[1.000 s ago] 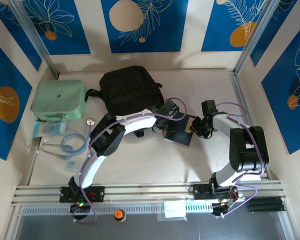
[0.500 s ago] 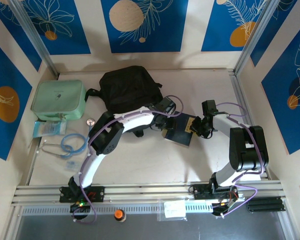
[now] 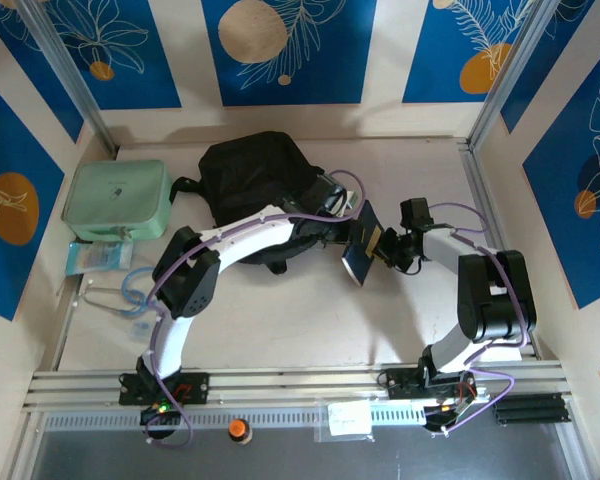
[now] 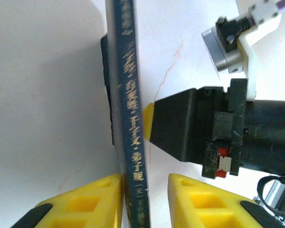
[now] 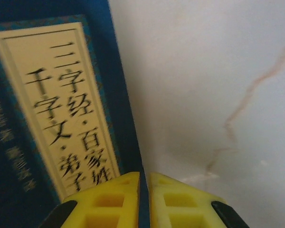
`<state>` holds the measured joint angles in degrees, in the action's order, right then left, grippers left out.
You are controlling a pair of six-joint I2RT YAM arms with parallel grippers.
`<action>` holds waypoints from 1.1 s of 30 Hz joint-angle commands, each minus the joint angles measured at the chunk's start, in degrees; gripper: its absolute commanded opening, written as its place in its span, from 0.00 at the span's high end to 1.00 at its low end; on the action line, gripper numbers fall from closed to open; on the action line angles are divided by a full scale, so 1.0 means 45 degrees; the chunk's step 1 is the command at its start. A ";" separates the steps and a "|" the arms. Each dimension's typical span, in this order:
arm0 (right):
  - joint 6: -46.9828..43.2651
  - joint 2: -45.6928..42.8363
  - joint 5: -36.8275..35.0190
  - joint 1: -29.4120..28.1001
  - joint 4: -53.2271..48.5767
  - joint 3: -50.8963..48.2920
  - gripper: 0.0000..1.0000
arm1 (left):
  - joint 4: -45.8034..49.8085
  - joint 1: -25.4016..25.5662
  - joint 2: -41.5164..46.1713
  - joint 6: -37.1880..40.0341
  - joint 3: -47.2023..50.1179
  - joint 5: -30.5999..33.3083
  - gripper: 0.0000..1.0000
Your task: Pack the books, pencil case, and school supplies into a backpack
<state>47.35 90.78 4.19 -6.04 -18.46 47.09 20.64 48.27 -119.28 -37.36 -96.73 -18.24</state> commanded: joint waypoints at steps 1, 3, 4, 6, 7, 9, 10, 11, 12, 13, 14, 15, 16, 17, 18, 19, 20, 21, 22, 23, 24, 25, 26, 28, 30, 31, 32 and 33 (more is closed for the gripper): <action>0.0280 0.0132 0.0867 -0.0167 0.0448 -0.0119 0.87 | -0.0790 0.0002 -0.0103 -0.0857 0.0751 -0.0903 0.70; 0.0288 0.0143 0.0847 -0.0180 0.0452 -0.0115 0.87 | -0.0878 -0.0043 -0.0200 -0.0972 0.0725 -0.0986 0.69; 0.0286 0.0148 0.0848 -0.0200 0.0431 -0.0108 0.87 | -0.0822 -0.0061 -0.0247 -0.0964 0.0680 -0.0971 0.69; 0.0270 0.0156 0.0810 -0.0196 0.0391 -0.0068 0.87 | -0.0746 -0.0077 -0.0289 -0.0927 0.0656 -0.0884 0.70; 0.0265 0.0138 0.0774 -0.0205 0.0354 -0.0068 0.87 | -0.0707 -0.0101 -0.0275 -0.0868 0.0656 -0.0797 0.71; 0.0247 0.0089 0.0687 -0.0204 0.0323 -0.0074 0.87 | -0.0596 -0.0127 -0.0197 -0.0763 0.0675 -0.0571 0.72; 0.0224 0.0062 0.0643 -0.0222 0.0313 -0.0074 0.87 | -0.0536 -0.0139 -0.0141 -0.0701 0.0685 -0.0456 0.73; 0.0206 0.0046 0.0614 -0.0234 0.0284 -0.0071 0.87 | -0.0496 -0.0160 -0.0100 -0.0660 0.0686 -0.0356 0.75; 0.0216 0.0026 0.0541 -0.0230 0.0255 -0.0074 0.87 | -0.0455 -0.0205 -0.0047 -0.0611 0.0714 -0.0290 0.77; 0.0204 0.0007 0.0512 -0.0237 0.0236 -0.0074 0.87 | -0.0419 -0.0237 -0.0002 -0.0584 0.0714 -0.0194 0.79; 0.0199 -0.0021 0.0451 -0.0221 0.0201 -0.0064 0.87 | -0.0409 -0.0249 0.0040 -0.0555 0.0734 -0.0107 0.82; 0.0199 -0.0056 0.0349 -0.0223 0.0143 -0.0037 0.87 | -0.0384 -0.0292 0.0096 -0.0519 0.0763 -0.0045 0.85; 0.0193 -0.0138 0.0238 -0.0228 0.0066 -0.0035 0.87 | -0.0336 -0.0322 0.0151 -0.0476 0.0782 0.0035 0.89; 0.0189 -0.0217 0.0165 -0.0215 0.0030 -0.0044 0.86 | -0.0324 -0.0353 0.0229 -0.0448 0.0811 0.0132 0.92; 0.0172 -0.0331 0.0097 -0.0200 0.0001 -0.0052 0.84 | -0.0333 -0.0413 0.0334 -0.0399 0.0877 0.0207 0.96; 0.0180 -0.0483 0.0069 -0.0147 -0.0019 -0.0087 0.82 | -0.0342 -0.0493 0.0452 -0.0341 0.0931 0.0271 1.00; 0.0189 -0.0630 0.0085 -0.0107 0.0038 -0.0136 0.79 | -0.0334 -0.0584 0.0583 -0.0299 0.0981 0.0334 1.00; 0.0199 -0.0825 0.0161 -0.0052 0.0137 -0.0219 0.76 | -0.0394 -0.0688 0.0778 -0.0243 0.1086 0.0361 1.00; 0.0236 -0.1045 0.0277 0.0021 0.0310 -0.0354 0.72 | -0.0473 -0.0802 0.1006 -0.0194 0.1203 0.0401 1.00; 0.0247 -0.1241 0.0453 0.0063 0.0525 -0.0485 0.68 | -0.0549 -0.0957 0.1253 -0.0151 0.1329 0.0434 1.00; 0.0301 -0.1506 0.0691 0.0132 0.0844 -0.0675 0.63 | -0.0691 -0.1123 0.1564 -0.0123 0.1494 0.0444 1.00; 0.0381 -0.1784 0.0983 0.0182 0.1265 -0.0915 0.58 | -0.0962 -0.1300 0.1904 -0.0134 0.1741 0.0413 1.00; 0.0503 -0.2029 0.1250 0.0223 0.1667 -0.1138 0.54 | -0.1222 -0.1465 0.2243 -0.0204 0.1970 0.0394 1.00; 0.0891 -0.2551 0.1977 0.0272 0.2749 -0.1664 0.45 | -0.2051 -0.1887 0.3072 -0.0575 0.2618 0.0381 1.00; 0.1151 -0.2878 0.2332 0.0288 0.3613 -0.2006 0.38 | -0.2701 -0.2267 0.3833 -0.1284 0.3302 0.0827 1.00; 0.1311 -0.2992 0.2510 0.0317 0.4093 -0.2142 0.35 | -0.3100 -0.2453 0.4250 -0.1716 0.3674 0.1207 1.00; 0.1465 -0.3044 0.2766 0.0350 0.4601 -0.2269 0.33 | -0.3478 -0.2563 0.4601 -0.2058 0.4008 0.1525 1.00; 0.1683 -0.3069 0.3138 0.0381 0.5297 -0.2420 0.30 | -0.4023 -0.2682 0.4952 -0.2399 0.4410 0.1896 1.00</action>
<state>52.47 78.15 12.64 -4.71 -3.51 37.65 11.33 37.43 -102.02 -43.55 -79.48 -14.02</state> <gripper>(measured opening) 0.692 0.103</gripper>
